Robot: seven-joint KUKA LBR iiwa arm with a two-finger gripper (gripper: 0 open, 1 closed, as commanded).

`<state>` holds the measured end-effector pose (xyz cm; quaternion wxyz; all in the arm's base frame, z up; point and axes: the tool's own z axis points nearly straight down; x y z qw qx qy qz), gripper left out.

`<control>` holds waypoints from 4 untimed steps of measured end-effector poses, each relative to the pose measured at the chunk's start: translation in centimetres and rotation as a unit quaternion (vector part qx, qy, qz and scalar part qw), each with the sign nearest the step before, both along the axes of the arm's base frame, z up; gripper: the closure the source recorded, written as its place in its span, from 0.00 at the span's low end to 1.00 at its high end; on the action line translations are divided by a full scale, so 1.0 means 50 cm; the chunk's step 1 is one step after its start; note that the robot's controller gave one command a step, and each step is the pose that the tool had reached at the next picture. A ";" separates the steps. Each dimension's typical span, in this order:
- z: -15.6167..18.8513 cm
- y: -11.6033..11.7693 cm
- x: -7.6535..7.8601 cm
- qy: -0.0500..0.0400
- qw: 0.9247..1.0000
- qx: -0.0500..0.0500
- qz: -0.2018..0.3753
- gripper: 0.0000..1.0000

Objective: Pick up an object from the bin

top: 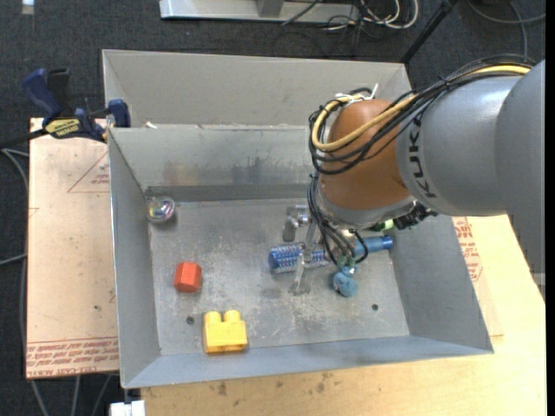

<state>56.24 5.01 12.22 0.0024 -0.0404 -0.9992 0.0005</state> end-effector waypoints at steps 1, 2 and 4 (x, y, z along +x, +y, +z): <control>-0.108 0.008 0.062 -0.002 0.990 0.001 0.139 0.00; -0.106 0.008 0.063 -0.003 0.990 0.002 0.139 1.00; 0.369 0.015 0.145 -0.008 0.986 0.001 0.166 1.00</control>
Offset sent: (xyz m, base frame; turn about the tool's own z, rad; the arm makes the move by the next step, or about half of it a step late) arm 0.0313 0.0035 -0.0522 -0.2812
